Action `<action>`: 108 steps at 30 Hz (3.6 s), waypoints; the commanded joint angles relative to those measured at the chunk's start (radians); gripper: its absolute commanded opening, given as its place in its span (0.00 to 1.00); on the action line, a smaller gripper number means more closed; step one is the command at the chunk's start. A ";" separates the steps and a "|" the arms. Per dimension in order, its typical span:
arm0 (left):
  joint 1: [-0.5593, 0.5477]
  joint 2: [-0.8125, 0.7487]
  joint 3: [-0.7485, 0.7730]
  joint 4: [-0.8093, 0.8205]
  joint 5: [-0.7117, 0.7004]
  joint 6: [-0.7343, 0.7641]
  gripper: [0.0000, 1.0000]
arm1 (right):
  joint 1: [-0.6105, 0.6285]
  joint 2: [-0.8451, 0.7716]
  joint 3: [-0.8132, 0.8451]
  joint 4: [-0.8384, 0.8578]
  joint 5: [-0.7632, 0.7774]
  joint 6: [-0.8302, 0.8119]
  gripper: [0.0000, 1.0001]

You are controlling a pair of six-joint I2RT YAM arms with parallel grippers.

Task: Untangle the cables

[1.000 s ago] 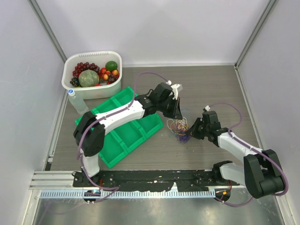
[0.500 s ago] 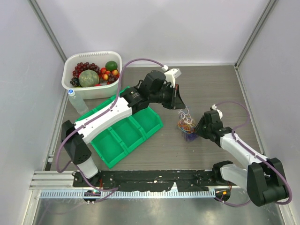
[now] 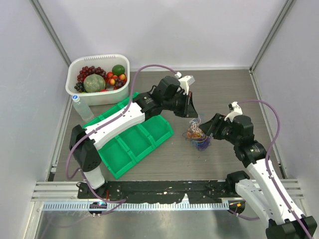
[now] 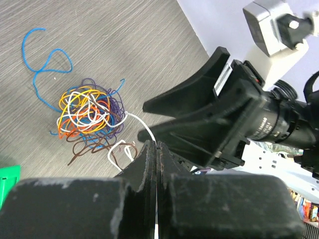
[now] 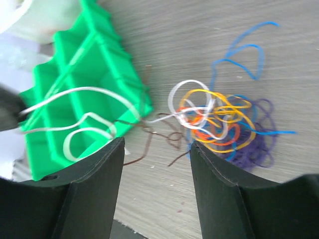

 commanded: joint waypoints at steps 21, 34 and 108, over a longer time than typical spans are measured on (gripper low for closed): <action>-0.014 -0.007 0.467 0.038 0.162 -0.139 0.00 | -0.013 0.416 -0.168 0.337 0.303 0.250 0.56; -0.014 -0.016 0.436 -0.002 0.102 -0.091 0.07 | -0.080 0.239 -0.016 0.122 0.271 0.063 0.59; 0.086 -0.368 -0.519 0.001 -0.386 0.163 0.75 | -0.080 0.322 0.041 0.011 0.117 0.018 0.55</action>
